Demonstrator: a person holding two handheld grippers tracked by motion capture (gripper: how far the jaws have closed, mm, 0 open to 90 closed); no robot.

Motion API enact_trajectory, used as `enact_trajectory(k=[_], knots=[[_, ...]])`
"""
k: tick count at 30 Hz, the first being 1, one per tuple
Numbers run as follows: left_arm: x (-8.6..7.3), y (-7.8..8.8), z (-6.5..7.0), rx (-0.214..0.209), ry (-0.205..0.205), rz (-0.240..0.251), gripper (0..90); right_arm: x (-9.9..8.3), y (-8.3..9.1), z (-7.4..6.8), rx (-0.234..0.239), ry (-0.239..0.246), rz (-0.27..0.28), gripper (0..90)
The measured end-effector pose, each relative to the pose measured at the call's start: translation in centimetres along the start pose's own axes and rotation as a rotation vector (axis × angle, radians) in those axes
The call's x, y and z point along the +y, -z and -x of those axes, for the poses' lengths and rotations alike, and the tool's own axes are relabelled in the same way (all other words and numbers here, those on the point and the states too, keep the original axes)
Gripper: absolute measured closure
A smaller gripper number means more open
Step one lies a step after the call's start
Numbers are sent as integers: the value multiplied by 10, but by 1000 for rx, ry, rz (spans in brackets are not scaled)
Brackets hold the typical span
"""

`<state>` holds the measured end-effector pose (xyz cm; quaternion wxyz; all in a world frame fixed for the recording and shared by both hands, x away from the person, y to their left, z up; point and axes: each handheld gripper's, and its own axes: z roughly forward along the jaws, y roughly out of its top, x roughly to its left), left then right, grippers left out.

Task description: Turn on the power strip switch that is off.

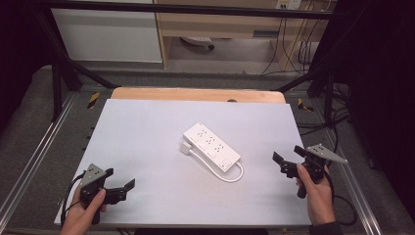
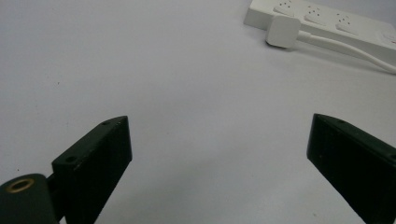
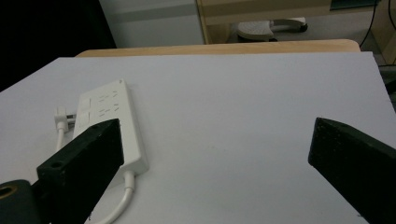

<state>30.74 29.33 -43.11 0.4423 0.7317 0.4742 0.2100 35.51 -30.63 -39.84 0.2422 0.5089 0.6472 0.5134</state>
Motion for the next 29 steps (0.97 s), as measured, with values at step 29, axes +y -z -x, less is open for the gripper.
enact_trajectory(k=[29], knots=[[1, 1, 1, -1, -4, 7, 65, -54, -33, -24, 38, 174, -234, 37]])
